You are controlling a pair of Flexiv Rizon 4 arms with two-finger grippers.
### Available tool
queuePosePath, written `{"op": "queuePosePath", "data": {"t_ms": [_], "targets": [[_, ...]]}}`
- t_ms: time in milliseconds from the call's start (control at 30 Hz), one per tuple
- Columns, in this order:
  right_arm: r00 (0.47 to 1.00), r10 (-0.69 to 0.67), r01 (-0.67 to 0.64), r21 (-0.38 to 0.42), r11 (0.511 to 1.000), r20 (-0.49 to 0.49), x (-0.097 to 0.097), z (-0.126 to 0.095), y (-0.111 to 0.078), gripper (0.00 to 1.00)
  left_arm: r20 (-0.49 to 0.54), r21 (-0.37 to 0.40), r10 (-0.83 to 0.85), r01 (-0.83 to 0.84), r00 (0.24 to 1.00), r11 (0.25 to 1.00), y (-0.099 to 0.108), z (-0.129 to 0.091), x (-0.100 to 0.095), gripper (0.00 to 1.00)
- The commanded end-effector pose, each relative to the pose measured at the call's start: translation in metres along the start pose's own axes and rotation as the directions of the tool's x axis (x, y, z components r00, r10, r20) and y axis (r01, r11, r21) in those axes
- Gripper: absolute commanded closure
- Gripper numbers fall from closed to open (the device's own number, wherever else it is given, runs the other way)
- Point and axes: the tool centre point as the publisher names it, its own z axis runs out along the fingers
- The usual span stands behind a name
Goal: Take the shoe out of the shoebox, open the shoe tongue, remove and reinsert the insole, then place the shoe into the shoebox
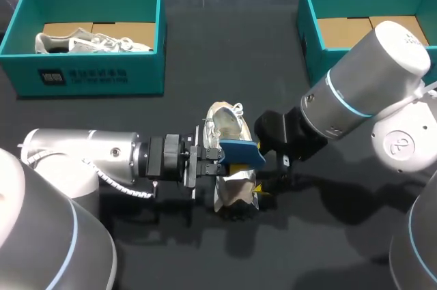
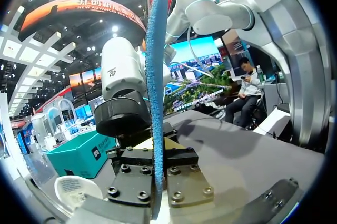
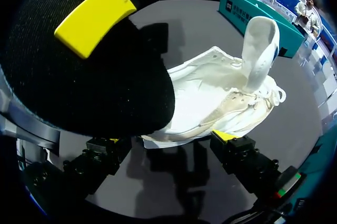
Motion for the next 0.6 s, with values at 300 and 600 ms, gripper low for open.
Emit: {"op": "queuePosePath", "data": {"t_ms": [300,600], "targets": [[1.0,0.0,0.0,0.002,1.0,0.003,0.001,0.001,0.0,0.0,0.012,-0.003,-0.018,0.018,1.0,1.0,0.011,0.006,-0.003,1.0],[1.0,0.0,0.0,0.002,1.0,0.003,0.001,0.001,0.0,0.0,0.021,-0.01,-0.005,0.005,1.0,1.0,0.017,0.003,-0.005,1.0]]}}
